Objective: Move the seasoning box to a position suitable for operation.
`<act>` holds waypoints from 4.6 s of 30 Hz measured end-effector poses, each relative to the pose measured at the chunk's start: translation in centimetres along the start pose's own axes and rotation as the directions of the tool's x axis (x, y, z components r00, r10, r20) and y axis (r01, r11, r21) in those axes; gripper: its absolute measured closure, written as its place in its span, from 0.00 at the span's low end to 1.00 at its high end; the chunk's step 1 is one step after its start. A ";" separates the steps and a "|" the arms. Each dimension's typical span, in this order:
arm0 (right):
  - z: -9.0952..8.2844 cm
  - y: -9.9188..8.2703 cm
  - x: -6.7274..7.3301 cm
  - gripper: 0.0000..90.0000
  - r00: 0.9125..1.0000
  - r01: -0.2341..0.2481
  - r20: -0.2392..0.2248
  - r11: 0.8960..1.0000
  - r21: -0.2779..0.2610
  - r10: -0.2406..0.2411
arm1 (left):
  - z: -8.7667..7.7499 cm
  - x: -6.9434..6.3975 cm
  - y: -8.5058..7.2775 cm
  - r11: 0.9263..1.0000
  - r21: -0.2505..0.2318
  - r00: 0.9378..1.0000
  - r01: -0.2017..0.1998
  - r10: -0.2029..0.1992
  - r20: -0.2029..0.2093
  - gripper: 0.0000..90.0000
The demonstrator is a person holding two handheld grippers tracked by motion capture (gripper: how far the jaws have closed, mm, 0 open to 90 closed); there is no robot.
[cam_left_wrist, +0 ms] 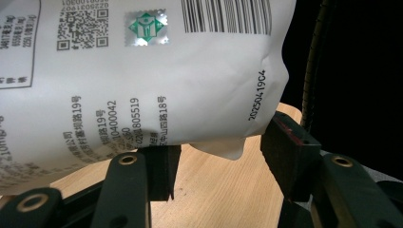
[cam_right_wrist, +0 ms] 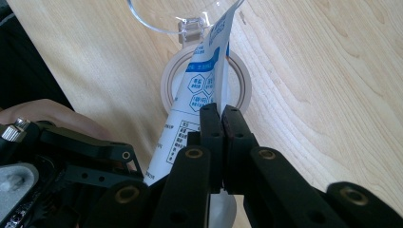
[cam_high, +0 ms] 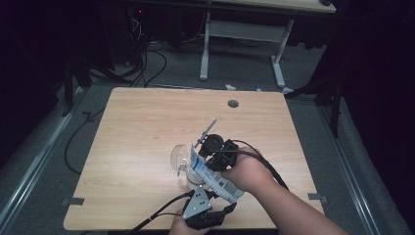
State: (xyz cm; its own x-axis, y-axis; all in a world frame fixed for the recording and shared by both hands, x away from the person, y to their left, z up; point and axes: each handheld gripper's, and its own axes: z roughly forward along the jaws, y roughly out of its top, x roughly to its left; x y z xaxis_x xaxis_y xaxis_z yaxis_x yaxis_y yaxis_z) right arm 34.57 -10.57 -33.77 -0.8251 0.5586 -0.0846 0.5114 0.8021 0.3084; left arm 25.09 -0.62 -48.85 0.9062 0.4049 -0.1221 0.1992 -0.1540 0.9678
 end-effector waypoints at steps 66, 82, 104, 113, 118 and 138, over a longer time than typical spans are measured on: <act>0.3 0.6 0.1 0.99 1.000 0.002 0.010 1.000 0.023 -0.002 | -0.1 0.1 0.2 1.000 -0.021 1.000 0.007 -0.007 -0.006 0.56; 0.1 0.5 0.0 0.99 1.000 0.008 0.009 1.000 0.013 -0.008 | -0.1 0.1 0.3 1.000 -0.023 1.000 0.001 -0.001 -0.006 0.56; 0.0 0.6 0.0 0.99 1.000 0.014 0.016 1.000 0.007 -0.014 | -0.2 0.1 0.4 1.000 -0.029 1.000 0.001 -0.001 -0.009 0.56; 0.1 0.7 0.0 0.99 1.000 0.020 0.018 1.000 0.008 -0.021 | -0.2 0.2 0.5 0.999 -0.033 1.000 0.005 -0.005 -0.011 0.56; 0.1 0.8 0.1 0.99 1.000 0.015 0.019 1.000 0.012 -0.015 | -0.2 0.2 0.5 0.999 -0.034 1.000 0.005 -0.006 -0.012 0.56; 0.2 0.8 0.0 0.99 1.000 0.017 0.022 1.000 0.012 -0.017 | -0.2 0.2 0.5 0.999 -0.040 1.000 0.009 -0.010 -0.012 0.56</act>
State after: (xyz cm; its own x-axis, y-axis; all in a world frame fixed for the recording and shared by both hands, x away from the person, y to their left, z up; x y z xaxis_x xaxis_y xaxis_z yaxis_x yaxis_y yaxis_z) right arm 35.04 -9.87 -33.66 -0.8284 0.5492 -0.1103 0.5003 0.8140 0.2952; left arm 25.32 -0.40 -48.30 0.8999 0.4167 -0.1288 0.1923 -0.1140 0.9747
